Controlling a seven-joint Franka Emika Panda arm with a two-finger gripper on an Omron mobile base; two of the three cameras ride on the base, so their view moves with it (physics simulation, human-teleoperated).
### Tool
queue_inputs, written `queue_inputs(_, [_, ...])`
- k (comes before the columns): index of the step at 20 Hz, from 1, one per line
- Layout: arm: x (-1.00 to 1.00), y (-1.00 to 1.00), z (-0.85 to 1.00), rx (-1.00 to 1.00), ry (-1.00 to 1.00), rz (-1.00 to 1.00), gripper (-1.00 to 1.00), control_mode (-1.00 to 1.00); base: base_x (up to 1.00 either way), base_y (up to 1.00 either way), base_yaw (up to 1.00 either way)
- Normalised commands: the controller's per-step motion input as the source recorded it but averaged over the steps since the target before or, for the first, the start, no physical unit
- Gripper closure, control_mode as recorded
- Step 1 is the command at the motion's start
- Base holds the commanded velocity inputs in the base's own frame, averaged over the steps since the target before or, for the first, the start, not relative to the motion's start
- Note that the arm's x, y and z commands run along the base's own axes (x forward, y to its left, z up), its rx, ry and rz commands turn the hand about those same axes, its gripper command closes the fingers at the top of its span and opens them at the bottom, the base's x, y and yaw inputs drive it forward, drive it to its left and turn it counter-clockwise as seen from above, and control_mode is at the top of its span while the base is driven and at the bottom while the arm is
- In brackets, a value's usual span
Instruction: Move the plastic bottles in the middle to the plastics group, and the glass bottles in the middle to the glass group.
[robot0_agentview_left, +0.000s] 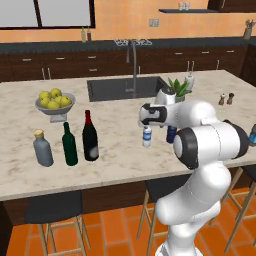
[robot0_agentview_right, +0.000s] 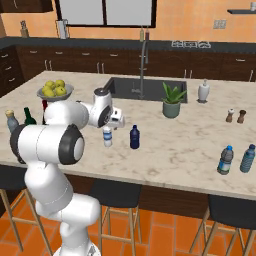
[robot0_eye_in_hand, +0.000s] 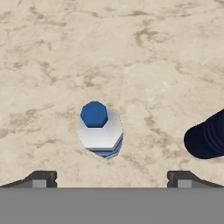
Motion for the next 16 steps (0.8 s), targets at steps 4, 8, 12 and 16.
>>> queue_inputs(4, [0.07, 0.08, -0.26, 0.0, 0.0, 0.0, -1.0, -1.0, 0.0, 0.0, 0.0])
queue_inputs(8, [0.13, 0.08, -0.13, 0.0, 0.0, 0.0, -1.0, -1.0, 0.0, 0.0, 0.0])
queue_inputs(12, [0.13, 0.16, -0.08, 0.0, -0.03, 0.0, -1.0, -1.0, 0.0, 0.0, 0.0])
queue_inputs(16, [0.22, 0.01, -0.15, 0.0, -0.04, 0.0, -1.0, -1.0, 0.0, 0.0, 0.0])
